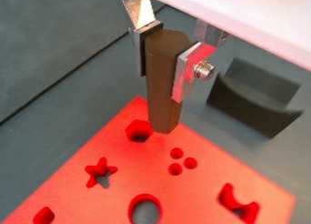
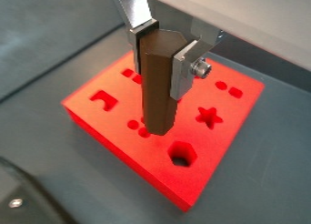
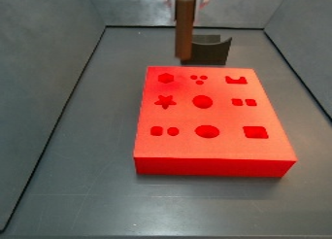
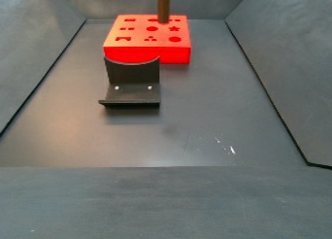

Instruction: Insert the hexagon object.

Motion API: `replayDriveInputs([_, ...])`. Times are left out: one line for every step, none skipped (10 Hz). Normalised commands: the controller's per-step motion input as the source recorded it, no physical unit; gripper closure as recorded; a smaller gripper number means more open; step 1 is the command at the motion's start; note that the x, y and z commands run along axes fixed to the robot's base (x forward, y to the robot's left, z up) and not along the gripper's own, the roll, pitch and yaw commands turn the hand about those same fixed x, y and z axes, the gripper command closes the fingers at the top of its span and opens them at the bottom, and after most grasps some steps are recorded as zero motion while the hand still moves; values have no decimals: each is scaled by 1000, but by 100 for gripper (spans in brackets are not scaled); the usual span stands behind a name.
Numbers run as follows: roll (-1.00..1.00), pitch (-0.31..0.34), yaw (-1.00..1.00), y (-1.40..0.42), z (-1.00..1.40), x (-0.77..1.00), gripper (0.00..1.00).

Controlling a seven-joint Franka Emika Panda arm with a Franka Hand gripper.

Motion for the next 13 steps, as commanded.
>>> replayDriveInputs([-50,-200,-166,0,-429,-80,100])
replayDriveInputs([0,-141,-114,34,-400,-49,100])
replayDriveInputs([37,-163,-77,0,-294,-269,100])
replayDriveInputs([123,-184,0,-146,-191,-371,100])
replayDriveInputs([150,-167,0,-131,-117,-329,100])
replayDriveInputs([157,-143,0,-100,-97,-291,100])
replayDriveInputs([20,-34,0,9,-89,-49,100])
replayDriveInputs([61,-27,14,0,-286,100,100])
replayDriveInputs([99,-20,51,0,-337,211,100])
replayDriveInputs([109,-74,120,0,-454,89,100])
replayDriveInputs([89,-101,163,0,-429,0,100])
replayDriveInputs([40,-180,114,94,-289,-403,100])
replayDriveInputs([31,-173,89,66,-289,-417,100])
